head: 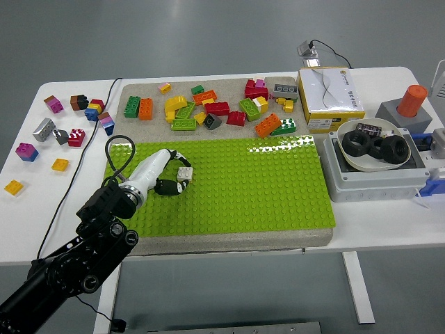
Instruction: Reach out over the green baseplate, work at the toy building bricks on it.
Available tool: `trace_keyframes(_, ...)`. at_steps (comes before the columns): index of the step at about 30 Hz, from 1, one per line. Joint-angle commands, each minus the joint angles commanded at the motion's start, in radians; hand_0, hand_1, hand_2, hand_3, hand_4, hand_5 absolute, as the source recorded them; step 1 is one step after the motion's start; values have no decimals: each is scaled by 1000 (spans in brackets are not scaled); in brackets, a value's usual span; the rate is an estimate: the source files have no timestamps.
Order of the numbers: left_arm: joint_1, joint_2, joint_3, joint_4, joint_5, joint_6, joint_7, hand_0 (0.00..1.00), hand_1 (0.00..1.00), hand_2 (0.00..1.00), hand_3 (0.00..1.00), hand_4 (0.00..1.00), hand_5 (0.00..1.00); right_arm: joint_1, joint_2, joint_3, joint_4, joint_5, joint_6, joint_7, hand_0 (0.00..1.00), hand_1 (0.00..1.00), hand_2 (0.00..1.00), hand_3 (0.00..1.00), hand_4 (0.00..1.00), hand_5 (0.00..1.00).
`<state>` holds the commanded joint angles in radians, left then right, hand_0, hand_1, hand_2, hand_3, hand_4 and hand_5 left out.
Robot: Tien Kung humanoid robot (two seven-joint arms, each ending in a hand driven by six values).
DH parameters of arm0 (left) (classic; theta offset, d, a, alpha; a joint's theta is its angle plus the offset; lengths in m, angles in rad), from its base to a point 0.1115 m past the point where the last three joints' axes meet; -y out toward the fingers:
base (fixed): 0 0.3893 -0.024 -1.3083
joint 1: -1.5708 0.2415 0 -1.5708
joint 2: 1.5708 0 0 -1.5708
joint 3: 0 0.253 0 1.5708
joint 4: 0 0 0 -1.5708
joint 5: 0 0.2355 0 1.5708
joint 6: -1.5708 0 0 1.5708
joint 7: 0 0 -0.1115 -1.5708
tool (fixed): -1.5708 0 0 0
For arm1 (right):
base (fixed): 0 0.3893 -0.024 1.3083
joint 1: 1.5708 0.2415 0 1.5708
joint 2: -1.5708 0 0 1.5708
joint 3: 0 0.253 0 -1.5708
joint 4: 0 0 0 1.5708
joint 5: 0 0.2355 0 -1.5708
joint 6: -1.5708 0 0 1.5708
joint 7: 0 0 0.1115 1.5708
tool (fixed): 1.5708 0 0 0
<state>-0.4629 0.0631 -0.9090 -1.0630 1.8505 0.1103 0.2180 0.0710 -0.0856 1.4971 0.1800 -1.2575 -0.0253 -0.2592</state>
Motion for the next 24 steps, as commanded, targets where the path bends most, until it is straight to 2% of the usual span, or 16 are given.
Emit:
trace_keyframes(14, 21, 15, -10, -57, 11, -24, 34, 975, 875, 852, 577, 525, 2, -2, -2, 3, 0, -2, 0, -2, 602, 605, 655, 652, 572, 861)
trace_keyframes(24, 39, 15, -32, -89, 43, -18, 44, 977, 875, 856, 580, 544, 2, -3, -4, 5, 0, -6, 1, -2, 602, 605, 654, 651, 572, 861)
